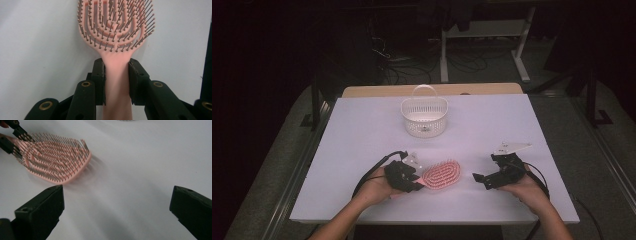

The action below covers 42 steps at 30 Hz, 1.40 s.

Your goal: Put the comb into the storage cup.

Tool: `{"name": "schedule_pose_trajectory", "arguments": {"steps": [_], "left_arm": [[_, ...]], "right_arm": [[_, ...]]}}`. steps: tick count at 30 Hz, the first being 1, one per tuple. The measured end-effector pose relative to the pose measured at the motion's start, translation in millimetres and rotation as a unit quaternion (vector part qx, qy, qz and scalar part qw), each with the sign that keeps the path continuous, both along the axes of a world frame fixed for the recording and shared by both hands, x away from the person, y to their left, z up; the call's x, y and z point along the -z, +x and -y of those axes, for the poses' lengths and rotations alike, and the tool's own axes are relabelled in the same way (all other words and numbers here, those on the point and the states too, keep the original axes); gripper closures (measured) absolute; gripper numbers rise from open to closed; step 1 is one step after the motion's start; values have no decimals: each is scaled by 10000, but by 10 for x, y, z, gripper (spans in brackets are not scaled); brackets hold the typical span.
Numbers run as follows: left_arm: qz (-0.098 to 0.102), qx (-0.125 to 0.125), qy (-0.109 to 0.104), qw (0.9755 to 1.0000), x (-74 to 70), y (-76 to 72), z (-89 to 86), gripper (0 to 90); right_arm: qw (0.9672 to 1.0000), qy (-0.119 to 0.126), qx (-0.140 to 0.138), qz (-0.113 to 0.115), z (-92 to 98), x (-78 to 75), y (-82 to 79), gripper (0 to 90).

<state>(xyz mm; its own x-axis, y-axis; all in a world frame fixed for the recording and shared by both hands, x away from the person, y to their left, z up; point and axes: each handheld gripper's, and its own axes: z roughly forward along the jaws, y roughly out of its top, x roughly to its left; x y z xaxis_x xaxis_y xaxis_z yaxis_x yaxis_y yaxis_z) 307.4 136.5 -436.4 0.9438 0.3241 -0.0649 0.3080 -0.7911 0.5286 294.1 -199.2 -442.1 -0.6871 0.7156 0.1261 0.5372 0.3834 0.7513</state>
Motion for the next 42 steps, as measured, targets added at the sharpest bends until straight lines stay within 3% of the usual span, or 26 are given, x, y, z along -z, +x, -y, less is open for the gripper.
{"name": "schedule_pose_trajectory", "arguments": {"steps": [7, 8, 17, 20, 33, 34, 35, 36, 37, 42], "left_arm": [[65, -118, -288, 9995, -66, 30, -123, 705], [96, -188, -435, 9988, -79, 37, -162, 705], [271, -364, -834, 9955, -149, 72, -321, 704], [448, -515, -1018, 9925, -179, 82, -400, 704], [648, -781, -1470, 9839, -204, 112, -568, 704], [731, -844, -1617, 9805, -207, 120, -606, 704], [731, -844, -1617, 9805, -207, 120, -606, 704], [795, -918, -1773, 9766, -204, 128, -631, 704], [826, -943, -1829, 9751, -204, 132, -644, 704], [900, -962, -1962, 9717, -206, 150, -671, 704]], "right_arm": [[10000, 38, 0, 33, 5, -3, -1, 0], [10000, 39, 5, 31, 5, -3, -2, 0], [10000, 42, -13, 31, 1, 6, -1, 0], [10000, 45, -1, 36, 3, 7, -2, 0], [9997, 221, 7, 57, 1, 4, 4, 0], [9996, 275, 12, 82, 4, 1, 11, 0], [9995, 289, 8, 103, 5, 0, 14, 0], [9995, 302, 2, 103, 6, -1, 16, 0], [9994, 330, 13, 100, 7, -2, 15, 0], [9990, 443, 31, 40, 10, 1, 27, 0]]}}
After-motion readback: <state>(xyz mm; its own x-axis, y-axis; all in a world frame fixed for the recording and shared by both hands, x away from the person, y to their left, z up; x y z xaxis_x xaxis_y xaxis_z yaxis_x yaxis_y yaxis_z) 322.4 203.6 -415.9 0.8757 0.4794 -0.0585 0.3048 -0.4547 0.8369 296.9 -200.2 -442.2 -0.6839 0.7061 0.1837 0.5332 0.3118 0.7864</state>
